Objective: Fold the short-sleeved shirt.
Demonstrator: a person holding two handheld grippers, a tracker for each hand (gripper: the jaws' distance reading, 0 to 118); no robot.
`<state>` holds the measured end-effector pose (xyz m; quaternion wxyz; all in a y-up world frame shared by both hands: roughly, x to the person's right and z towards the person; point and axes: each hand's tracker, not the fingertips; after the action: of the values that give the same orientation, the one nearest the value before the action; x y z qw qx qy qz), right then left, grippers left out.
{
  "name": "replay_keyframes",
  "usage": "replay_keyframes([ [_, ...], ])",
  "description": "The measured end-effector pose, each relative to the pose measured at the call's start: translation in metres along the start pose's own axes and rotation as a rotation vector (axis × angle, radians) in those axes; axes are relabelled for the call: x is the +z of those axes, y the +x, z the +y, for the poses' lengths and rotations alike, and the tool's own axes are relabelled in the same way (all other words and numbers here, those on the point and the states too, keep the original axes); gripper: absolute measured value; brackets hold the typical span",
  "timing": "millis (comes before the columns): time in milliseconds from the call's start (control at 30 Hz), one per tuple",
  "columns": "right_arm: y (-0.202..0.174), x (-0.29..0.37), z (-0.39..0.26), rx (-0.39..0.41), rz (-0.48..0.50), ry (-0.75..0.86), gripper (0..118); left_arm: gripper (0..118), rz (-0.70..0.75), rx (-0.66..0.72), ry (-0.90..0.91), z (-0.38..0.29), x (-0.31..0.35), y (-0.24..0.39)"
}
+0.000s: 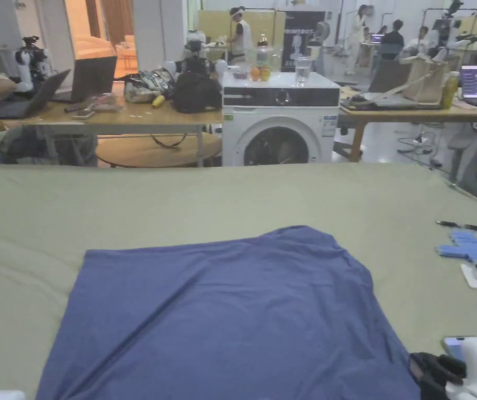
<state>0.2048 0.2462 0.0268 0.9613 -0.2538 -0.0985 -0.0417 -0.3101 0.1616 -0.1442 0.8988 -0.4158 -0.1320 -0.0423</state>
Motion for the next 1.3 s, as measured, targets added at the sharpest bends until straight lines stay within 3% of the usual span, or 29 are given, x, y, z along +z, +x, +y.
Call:
replay_keyframes([
  [33,0.007,-0.006,-0.002,-0.010,-0.005,-0.062,37,4,0.007,-0.009,0.000,-0.001,-0.002,0.001],
  [67,0.014,-0.012,-0.004,-0.033,-0.004,-0.130,57,4,0.012,-0.014,-0.002,-0.001,-0.003,0.002],
  [167,0.028,-0.030,-0.019,-0.116,0.018,-0.242,62,4,0.013,-0.001,-0.010,0.000,-0.003,0.002],
  [300,0.035,-0.066,-0.042,-0.129,-0.027,-0.414,62,4,0.016,0.000,-0.008,0.001,-0.001,-0.001],
  [367,0.031,-0.070,-0.050,-0.138,0.008,-0.415,55,4,0.011,0.012,-0.007,0.001,0.000,-0.002],
  [433,0.023,-0.060,-0.044,-0.095,0.029,-0.374,22,4,0.014,0.017,-0.004,-0.001,0.001,-0.003],
  [500,0.018,-0.055,-0.039,-0.096,0.024,-0.333,1,4,0.016,0.019,0.020,-0.002,0.010,-0.001],
  [567,0.017,-0.045,-0.024,-0.077,0.011,-0.239,1,3,-0.012,0.035,0.112,0.003,0.030,-0.002],
  [667,0.020,-0.053,0.017,-0.109,0.048,-0.147,1,3,-0.047,0.086,0.204,0.036,0.045,-0.007],
  [800,0.017,-0.122,0.075,0.022,0.005,-0.087,1,3,-0.059,0.103,0.241,0.105,0.015,-0.016],
  [1033,0.010,-0.264,0.126,0.080,-0.059,-0.180,1,3,-0.047,0.135,0.142,0.207,-0.091,-0.022],
  [1133,0.009,-0.293,0.127,0.053,-0.073,-0.208,1,3,-0.040,0.100,0.137,0.216,-0.118,-0.018],
  [1167,0.009,-0.297,0.125,0.052,-0.080,-0.199,4,9,-0.028,0.078,0.148,0.218,-0.123,-0.016],
  [1200,0.008,-0.299,0.125,0.046,-0.089,-0.188,13,31,0.001,0.059,0.158,0.215,-0.125,-0.015],
  [1233,0.009,-0.299,0.126,0.035,-0.093,-0.176,26,70,0.012,0.078,0.159,0.213,-0.125,-0.014],
  [1267,0.009,-0.296,0.127,0.011,-0.096,-0.149,34,81,0.017,0.090,0.162,0.211,-0.121,-0.014],
  [1300,0.009,-0.286,0.125,-0.005,-0.076,-0.123,34,81,-0.028,0.114,0.219,0.210,-0.114,-0.015],
])
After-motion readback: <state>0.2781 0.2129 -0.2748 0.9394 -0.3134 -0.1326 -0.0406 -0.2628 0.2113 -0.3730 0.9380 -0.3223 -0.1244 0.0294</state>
